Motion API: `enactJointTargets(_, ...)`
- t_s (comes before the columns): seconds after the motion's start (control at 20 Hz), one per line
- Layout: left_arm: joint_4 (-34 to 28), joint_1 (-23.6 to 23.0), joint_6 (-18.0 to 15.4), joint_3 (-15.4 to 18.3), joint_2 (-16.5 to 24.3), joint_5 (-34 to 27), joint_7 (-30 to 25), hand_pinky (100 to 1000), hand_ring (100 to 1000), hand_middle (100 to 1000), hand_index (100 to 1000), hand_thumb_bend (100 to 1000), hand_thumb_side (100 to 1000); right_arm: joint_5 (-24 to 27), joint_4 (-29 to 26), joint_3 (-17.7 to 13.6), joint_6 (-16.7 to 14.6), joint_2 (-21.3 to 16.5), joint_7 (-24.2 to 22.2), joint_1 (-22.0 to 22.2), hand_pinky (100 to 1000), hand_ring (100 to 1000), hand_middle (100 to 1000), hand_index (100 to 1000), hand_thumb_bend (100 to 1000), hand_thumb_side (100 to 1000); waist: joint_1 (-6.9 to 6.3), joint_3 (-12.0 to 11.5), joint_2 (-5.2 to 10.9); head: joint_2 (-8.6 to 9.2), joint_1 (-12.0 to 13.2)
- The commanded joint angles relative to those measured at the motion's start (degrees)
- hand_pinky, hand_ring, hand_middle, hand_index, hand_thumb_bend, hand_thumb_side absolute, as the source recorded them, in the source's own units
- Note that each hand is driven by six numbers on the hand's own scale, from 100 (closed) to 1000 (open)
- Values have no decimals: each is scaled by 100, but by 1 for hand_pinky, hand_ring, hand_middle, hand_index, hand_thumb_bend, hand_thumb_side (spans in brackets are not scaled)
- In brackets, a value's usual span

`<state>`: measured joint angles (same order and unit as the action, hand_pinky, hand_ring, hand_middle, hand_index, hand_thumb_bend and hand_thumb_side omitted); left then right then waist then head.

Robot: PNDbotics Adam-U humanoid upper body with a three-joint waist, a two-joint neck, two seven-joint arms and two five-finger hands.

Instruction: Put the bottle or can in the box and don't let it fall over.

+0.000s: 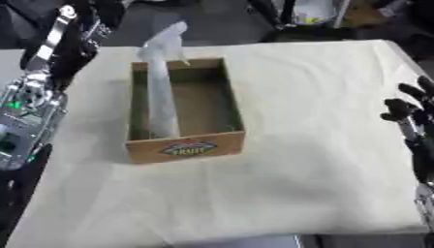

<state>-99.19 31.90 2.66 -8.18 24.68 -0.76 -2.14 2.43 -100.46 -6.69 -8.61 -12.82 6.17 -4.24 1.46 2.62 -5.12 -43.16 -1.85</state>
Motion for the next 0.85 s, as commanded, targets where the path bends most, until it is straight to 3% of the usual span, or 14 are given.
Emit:
enactJointTargets(0.05,-460,-201,-89,307,295,-108,171,792,832,759,841,543,742,-29,-78,-56,-10,-86,37,-31,673,762,853,1000,627,572,-8,-37,88,47,-17)
enactJointTargets(0.4,-870,-1364,-287,941,229,-208,962,763,807,735,814,487,742,-34,-122,-70,-15,-96,57,-30,674,762,853,1000,628,572,-9,-222,78,46,-22)
enactJointTargets(0.85,-702,-1899,-324,1199,-249,-53,1258,753,796,710,806,471,743,4,-135,-13,-13,-107,-5,-16,673,762,853,1000,629,571,20,-327,88,55,93)
